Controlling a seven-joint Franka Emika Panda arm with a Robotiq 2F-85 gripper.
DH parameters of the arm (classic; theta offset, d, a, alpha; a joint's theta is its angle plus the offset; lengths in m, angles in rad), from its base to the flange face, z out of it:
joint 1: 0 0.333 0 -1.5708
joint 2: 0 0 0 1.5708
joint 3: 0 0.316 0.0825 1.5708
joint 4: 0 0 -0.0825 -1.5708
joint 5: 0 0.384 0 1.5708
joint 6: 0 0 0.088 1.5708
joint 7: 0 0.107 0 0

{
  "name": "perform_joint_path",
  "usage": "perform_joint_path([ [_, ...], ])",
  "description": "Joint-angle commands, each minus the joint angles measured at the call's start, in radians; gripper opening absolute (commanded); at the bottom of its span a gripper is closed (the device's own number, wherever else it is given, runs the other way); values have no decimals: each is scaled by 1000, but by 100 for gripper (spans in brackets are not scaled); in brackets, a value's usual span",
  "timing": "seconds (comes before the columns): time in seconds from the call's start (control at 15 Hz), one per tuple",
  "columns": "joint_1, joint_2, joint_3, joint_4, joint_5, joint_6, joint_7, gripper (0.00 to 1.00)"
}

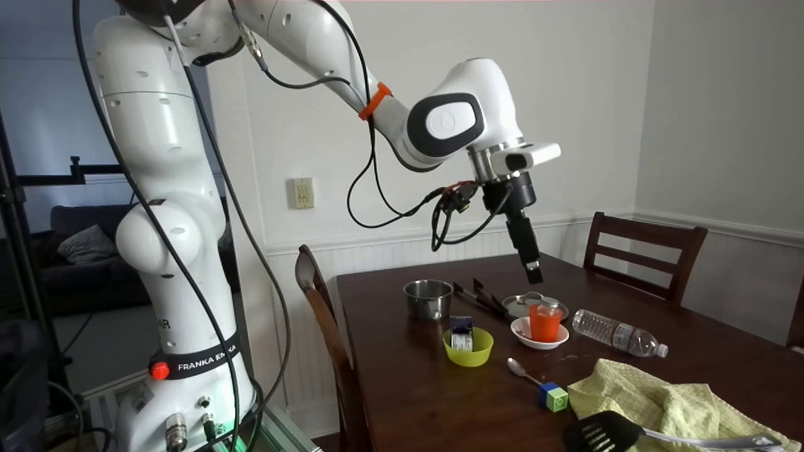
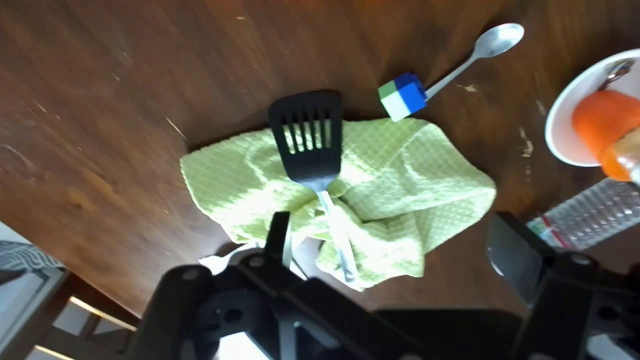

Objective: Pick up the leggos and put them in the yellow bowl

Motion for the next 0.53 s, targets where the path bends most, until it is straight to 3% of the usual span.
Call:
perform_joint_path([
  [0.0, 3, 142, -45, 4, 38, 87, 148, 100],
  [0.2, 37, 263, -66, 49, 130, 69, 242, 100],
  [0.27, 44, 193, -82, 6, 83, 69, 175, 100],
  [0.47, 62, 268, -86, 34, 131, 70, 210, 100],
])
